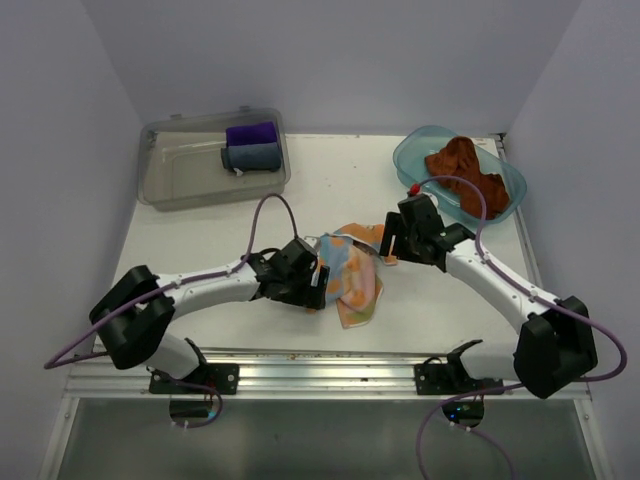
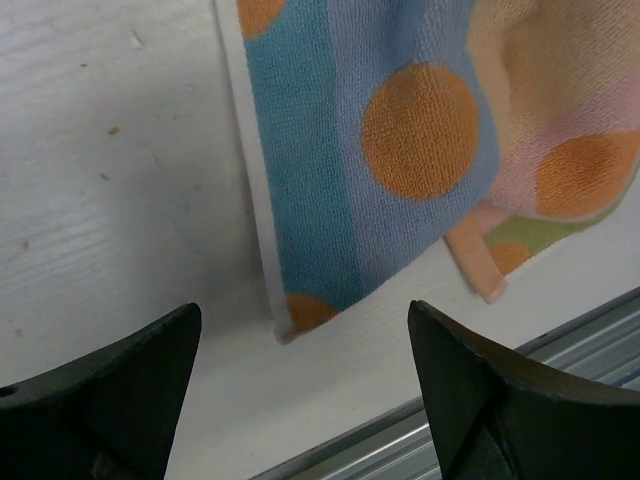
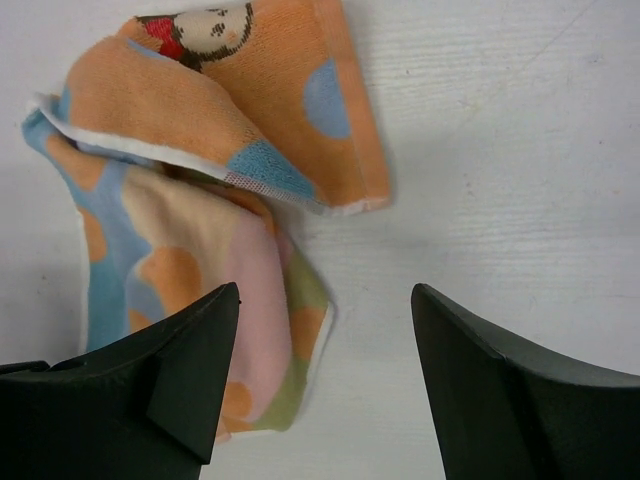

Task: Roll the towels
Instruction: Move the towel to the center of the board, then flatten the towel

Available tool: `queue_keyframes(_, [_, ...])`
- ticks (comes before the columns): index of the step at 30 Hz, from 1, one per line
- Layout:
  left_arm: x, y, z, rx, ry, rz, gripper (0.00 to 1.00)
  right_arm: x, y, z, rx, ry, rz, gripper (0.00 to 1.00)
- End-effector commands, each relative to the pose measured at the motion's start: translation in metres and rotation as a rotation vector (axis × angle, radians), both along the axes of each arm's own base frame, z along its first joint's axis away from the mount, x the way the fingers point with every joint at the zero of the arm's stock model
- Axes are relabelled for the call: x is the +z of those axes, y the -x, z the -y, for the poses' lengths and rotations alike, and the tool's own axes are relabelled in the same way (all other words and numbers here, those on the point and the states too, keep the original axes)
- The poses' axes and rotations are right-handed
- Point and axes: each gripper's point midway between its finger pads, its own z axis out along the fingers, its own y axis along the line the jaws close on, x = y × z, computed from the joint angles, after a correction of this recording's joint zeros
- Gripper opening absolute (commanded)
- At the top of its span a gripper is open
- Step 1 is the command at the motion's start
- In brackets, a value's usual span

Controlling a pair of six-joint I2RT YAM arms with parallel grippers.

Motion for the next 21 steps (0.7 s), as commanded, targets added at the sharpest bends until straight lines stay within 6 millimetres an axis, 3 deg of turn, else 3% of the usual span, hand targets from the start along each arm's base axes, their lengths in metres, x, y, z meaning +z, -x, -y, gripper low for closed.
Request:
queue_keyframes(1, [-0.007, -0.004, 0.027, -0.015, 0.075, -0.008, 0.88, -0.01, -0.008, 0.01, 0.02, 0.059, -0.018, 0.74])
queue_keyframes(4, [-0.019, -0.007, 0.027, -0.009, 0.039, -0.025, 0.77, -0.021, -0.018, 0.013, 0.05, 0.124, -0.046, 0.73])
queue_keyframes(5, [-0.021, -0.009, 0.028, -0.006, 0.033, -0.022, 0.65, -0.017, -0.025, 0.006, 0.081, 0.116, -0.041, 0.73])
queue_keyframes(8, [-0.019, -0.014, 0.03, -0.001, 0.023, -0.015, 0.44, -0.03, -0.032, -0.004, 0.178, 0.142, -0.087, 0.72])
queue_keyframes(9, [-0.014, -0.021, 0.029, 0.018, 0.006, 0.014, 0.31, -0.028, -0.038, -0.009, 0.195, 0.137, -0.083, 0.72])
queue_keyframes(12, [-0.003, -0.028, 0.025, 0.031, -0.019, 0.046, 0.14, -0.036, -0.045, -0.015, 0.236, 0.159, -0.094, 0.7])
queue_keyframes(14, [0.003, -0.031, 0.023, 0.037, -0.023, 0.06, 0.03, -0.04, -0.051, -0.019, 0.242, 0.154, -0.088, 0.66])
queue_keyframes(16, [0.007, -0.03, 0.021, 0.041, -0.023, 0.065, 0.0, -0.051, -0.055, -0.024, 0.253, 0.148, -0.105, 0.63])
queue_keyframes(19, [0.019, -0.031, 0.021, 0.049, 0.0, 0.076, 0.0, -0.069, -0.056, -0.031, 0.26, 0.126, -0.14, 0.44])
queue_keyframes(21, [0.03, -0.035, 0.021, 0.058, 0.013, 0.097, 0.0, -0.073, -0.053, -0.037, 0.273, 0.093, -0.152, 0.22])
